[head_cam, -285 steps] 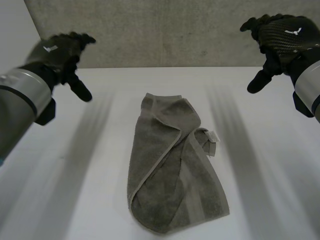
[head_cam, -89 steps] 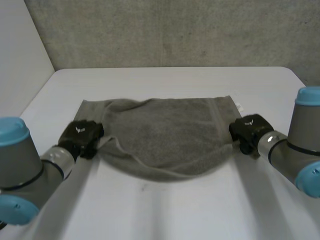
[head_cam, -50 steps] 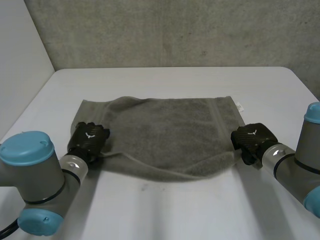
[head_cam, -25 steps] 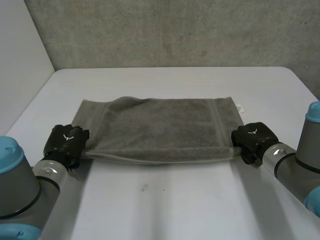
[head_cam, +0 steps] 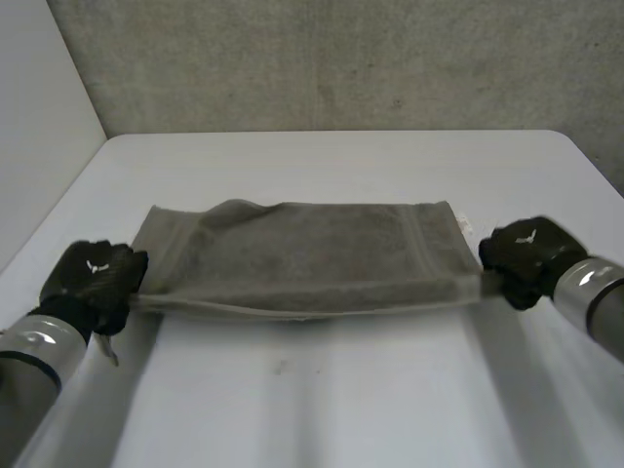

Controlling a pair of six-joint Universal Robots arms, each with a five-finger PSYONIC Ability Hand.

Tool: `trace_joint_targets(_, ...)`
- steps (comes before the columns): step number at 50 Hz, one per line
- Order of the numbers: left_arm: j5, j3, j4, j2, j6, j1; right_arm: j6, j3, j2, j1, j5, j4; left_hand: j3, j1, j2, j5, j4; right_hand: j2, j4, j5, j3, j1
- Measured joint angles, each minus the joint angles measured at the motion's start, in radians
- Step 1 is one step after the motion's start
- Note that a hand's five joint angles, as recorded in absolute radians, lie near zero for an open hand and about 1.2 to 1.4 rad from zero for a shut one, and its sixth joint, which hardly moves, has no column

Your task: Fold the towel.

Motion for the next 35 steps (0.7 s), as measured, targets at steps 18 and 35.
trace_joint_targets(18,0.142,0.01,-0.155,0.096,-0.008,0.004,0.017,0.047,-0.031,0.001,-0.061,0.052,0.001,0.005,0.001,0.002,0.0,0.001,0.0,0.001,0.007,0.0)
trace_joint_targets(35,0.138,0.138,-0.131,-0.214,0.004,0.048,0.028,0.004,0.186,-0.055,-0.066,-0.064,0.001,0.005,0.001,0.002,0.0,0.001,0.0,0.001,0.007,0.0)
